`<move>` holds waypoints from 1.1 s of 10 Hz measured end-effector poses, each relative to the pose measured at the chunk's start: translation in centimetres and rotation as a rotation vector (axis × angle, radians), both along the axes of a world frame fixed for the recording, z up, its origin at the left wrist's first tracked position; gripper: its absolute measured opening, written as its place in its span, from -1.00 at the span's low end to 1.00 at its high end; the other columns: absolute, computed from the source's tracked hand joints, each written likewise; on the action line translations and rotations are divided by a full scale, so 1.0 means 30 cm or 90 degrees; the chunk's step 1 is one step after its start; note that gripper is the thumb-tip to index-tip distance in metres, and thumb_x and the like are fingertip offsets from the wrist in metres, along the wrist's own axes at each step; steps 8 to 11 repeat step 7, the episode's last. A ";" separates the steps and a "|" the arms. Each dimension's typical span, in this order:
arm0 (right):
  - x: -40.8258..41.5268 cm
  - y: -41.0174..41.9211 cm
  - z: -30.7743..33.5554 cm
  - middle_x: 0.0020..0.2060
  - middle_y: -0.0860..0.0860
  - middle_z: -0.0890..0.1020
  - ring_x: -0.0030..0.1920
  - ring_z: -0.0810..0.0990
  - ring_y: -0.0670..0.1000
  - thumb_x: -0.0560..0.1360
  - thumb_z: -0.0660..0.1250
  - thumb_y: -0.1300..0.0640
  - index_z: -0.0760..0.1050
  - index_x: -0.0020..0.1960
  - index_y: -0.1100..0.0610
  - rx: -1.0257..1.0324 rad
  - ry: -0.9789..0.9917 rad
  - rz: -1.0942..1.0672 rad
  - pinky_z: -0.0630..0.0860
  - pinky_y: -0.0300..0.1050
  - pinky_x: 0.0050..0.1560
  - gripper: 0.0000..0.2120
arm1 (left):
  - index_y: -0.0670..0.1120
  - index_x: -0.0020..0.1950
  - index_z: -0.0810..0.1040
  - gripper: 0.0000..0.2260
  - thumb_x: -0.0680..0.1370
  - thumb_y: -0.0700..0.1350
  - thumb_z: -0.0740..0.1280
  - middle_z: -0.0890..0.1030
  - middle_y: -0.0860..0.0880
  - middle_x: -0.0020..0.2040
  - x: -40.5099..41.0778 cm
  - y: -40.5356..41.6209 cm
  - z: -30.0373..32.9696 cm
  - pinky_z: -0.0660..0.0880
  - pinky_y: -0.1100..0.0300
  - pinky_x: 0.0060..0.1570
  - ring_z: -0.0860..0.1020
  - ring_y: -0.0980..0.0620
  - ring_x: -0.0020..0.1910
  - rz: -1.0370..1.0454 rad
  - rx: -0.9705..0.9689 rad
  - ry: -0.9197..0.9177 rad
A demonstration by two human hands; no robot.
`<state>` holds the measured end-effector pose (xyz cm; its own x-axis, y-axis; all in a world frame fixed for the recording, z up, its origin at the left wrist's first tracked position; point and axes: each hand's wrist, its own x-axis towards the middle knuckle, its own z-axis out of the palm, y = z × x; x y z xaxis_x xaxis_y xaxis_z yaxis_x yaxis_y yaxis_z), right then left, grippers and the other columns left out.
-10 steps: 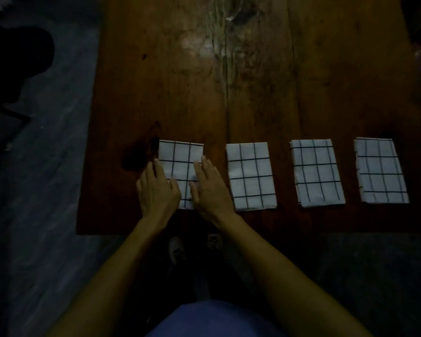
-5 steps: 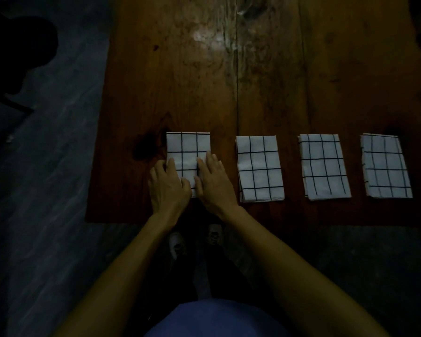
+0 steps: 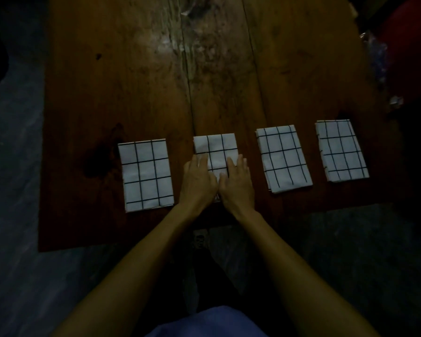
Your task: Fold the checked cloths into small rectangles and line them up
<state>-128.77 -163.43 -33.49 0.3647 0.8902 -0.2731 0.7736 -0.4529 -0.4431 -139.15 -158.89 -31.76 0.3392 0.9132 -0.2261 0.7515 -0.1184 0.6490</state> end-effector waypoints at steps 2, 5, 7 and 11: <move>0.002 0.009 -0.003 0.53 0.20 -0.01 0.53 -0.09 0.12 0.63 0.04 0.03 0.03 0.53 0.12 0.005 -0.003 0.003 -0.12 -0.04 0.49 -0.48 | -0.18 0.35 0.34 -0.60 0.50 -0.19 0.22 0.44 -0.16 0.25 0.002 0.019 -0.021 0.35 0.06 0.20 0.42 -0.12 0.19 0.002 0.039 0.008; 0.046 0.020 0.070 0.51 0.14 0.14 0.53 0.00 0.10 0.62 0.10 0.03 0.16 0.49 0.11 0.067 0.061 0.023 -0.06 0.01 0.50 -0.53 | -0.10 0.37 0.35 -0.59 0.57 0.05 0.18 0.33 -0.14 0.42 -0.071 0.026 0.079 0.18 -0.04 0.37 0.23 -0.10 0.42 -0.002 0.061 0.112; 0.017 0.042 0.218 0.49 0.09 0.23 0.50 0.12 0.07 0.62 0.11 -0.01 0.15 0.50 0.10 0.150 0.107 0.046 0.11 0.02 0.48 -0.51 | -0.08 0.37 0.39 -0.59 0.59 0.09 0.15 0.40 -0.11 0.39 -0.195 0.031 0.260 0.23 -0.07 0.38 0.30 -0.07 0.40 0.021 0.115 0.084; 0.017 0.042 0.218 0.49 0.09 0.23 0.50 0.12 0.07 0.62 0.11 -0.01 0.15 0.50 0.10 0.150 0.107 0.046 0.11 0.02 0.48 -0.51 | -0.08 0.37 0.39 -0.59 0.59 0.09 0.15 0.40 -0.11 0.39 -0.195 0.031 0.260 0.23 -0.07 0.38 0.30 -0.07 0.40 0.021 0.115 0.084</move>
